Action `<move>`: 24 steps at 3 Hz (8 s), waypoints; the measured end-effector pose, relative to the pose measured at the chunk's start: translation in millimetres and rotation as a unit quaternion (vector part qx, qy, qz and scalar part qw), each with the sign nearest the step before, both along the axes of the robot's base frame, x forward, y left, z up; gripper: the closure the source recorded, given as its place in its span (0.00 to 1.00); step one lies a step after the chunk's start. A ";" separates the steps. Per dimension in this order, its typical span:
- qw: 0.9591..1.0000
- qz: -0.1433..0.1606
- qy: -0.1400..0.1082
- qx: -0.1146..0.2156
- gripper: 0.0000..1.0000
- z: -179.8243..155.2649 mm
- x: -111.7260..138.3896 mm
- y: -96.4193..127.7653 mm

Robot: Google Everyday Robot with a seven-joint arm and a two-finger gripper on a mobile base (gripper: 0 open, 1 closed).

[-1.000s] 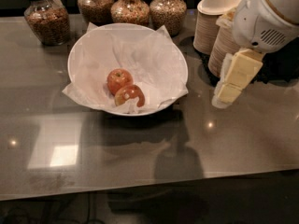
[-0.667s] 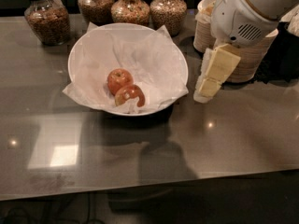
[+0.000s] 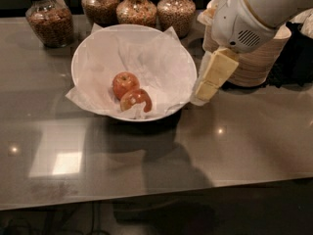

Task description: Pick apple from white bowl

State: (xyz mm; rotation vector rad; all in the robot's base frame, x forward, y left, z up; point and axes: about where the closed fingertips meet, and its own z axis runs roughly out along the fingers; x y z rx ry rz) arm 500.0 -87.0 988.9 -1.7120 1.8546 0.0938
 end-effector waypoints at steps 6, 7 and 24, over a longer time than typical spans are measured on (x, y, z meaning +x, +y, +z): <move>0.982 0.034 0.067 0.174 0.19 -11.8 48.6 111.0; 0.980 0.033 0.108 0.165 0.37 -17.5 33.3 117.3; 0.963 -0.124 0.229 0.065 1.00 -128.4 28.7 122.1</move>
Offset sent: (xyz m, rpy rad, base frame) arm 0.0765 0.1137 -0.0114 0.3788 -0.0330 0.1083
